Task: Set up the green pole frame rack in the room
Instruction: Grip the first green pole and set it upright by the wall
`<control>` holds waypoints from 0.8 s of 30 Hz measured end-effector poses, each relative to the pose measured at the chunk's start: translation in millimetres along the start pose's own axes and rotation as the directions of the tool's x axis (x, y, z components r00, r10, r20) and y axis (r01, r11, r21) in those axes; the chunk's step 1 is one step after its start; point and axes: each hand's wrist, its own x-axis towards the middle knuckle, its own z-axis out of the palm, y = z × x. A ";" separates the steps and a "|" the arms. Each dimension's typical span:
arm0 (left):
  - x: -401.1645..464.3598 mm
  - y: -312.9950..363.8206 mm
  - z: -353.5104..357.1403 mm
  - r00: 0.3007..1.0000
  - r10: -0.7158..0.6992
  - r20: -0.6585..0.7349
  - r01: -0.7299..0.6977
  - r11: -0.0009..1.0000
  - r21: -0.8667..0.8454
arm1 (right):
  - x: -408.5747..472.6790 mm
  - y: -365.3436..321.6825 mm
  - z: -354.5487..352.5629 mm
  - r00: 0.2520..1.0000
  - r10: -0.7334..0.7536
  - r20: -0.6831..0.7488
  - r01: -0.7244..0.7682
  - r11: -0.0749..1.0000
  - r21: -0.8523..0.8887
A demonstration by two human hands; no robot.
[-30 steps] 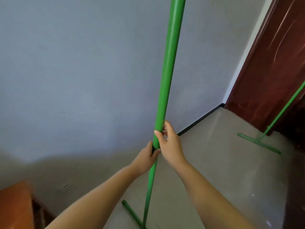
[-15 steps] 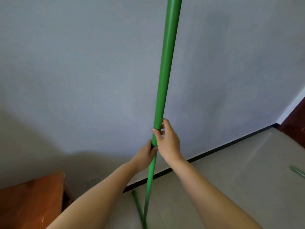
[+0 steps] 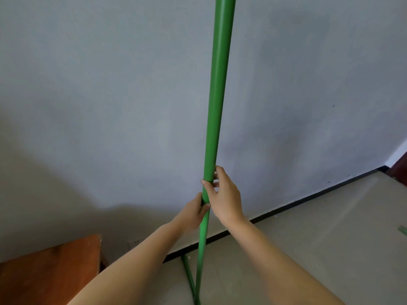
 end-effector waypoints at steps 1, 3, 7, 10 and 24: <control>-0.8 -0.1 1.1 1.000 0.010 0.007 -0.010 1.000 -0.003 | -1.2 0.8 -1.0 1.000 0.001 -0.002 -0.001 1.000 0.002; -3.7 -0.3 2.4 1.000 0.023 0.014 -0.023 1.000 -0.017 | -4.2 0.2 -2.5 1.000 0.004 -0.002 -0.004 1.000 0.015; -9.0 -0.5 2.4 1.000 0.025 -0.003 -0.025 1.000 -0.014 | -8.5 -4.5 -0.9 1.000 0.011 -0.001 -0.011 1.000 0.018; -8.0 2.8 3.2 1.000 0.002 -0.003 -0.002 1.000 0.009 | -9.5 -7.1 -2.4 1.000 0.017 0.012 -0.017 1.000 0.027; -109.2 9.0 6.7 0.965 0.258 -0.034 -0.257 0.966 0.025 | -160.1 58.6 -102.3 0.949 0.304 0.082 -0.312 0.945 0.097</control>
